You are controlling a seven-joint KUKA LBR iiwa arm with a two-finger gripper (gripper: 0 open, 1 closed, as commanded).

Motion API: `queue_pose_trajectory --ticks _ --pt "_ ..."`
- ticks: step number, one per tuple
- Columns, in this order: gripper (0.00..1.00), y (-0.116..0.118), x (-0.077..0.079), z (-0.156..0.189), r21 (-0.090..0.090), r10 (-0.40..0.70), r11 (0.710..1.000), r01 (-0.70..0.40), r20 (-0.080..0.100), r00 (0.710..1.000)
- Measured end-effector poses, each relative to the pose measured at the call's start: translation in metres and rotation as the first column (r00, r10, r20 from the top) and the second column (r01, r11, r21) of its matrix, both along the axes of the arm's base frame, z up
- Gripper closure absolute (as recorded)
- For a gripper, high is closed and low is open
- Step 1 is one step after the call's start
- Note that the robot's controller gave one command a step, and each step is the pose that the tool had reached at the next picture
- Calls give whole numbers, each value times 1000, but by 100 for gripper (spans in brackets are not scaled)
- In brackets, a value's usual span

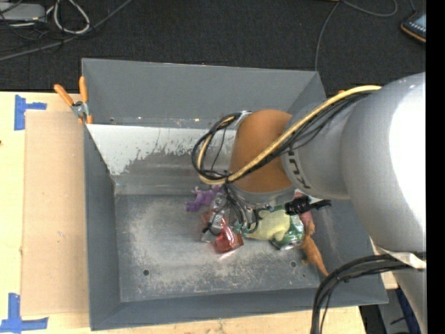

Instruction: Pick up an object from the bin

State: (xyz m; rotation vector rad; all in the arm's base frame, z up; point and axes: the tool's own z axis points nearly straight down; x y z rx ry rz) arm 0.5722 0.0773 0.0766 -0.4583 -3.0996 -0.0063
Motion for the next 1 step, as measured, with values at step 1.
queue_pose_trajectory --ticks 1 --pt "100 -20 -3 69 -2 -17 1000 17 -7 1000"
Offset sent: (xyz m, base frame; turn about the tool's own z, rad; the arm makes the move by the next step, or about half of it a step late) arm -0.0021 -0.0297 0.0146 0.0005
